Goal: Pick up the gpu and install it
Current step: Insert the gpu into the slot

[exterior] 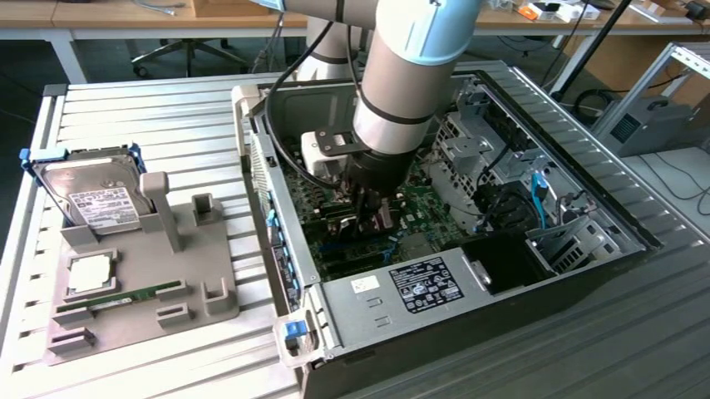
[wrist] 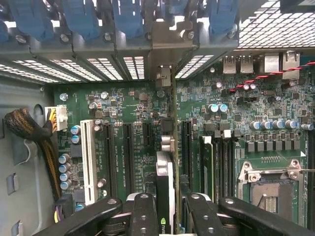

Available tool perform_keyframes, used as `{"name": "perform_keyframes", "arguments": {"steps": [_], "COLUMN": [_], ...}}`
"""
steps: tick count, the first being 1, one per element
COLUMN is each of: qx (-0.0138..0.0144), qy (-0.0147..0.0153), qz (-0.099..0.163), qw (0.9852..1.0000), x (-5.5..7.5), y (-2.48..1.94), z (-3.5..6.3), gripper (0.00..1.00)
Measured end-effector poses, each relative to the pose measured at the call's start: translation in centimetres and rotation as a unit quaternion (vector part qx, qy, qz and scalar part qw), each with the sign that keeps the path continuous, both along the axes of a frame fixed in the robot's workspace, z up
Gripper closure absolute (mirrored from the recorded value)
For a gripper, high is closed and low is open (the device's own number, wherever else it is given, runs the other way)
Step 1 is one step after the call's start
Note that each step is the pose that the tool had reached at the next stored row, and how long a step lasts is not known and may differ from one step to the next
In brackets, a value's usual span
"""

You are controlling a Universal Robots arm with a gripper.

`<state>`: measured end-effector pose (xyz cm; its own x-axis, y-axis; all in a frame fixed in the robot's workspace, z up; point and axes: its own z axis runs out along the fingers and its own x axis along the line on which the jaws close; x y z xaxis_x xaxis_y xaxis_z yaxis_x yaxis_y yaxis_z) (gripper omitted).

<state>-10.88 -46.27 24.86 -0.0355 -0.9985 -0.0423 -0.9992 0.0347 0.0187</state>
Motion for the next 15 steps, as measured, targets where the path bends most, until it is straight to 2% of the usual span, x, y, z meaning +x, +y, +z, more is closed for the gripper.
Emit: {"name": "perform_keyframes", "arguments": {"steps": [15], "qx": [0.0000], "qy": [0.0000], "qz": [0.000], "qw": [1.0000], "x": [0.00], "y": [0.00], "z": [-0.01], "gripper": [0.72]}}
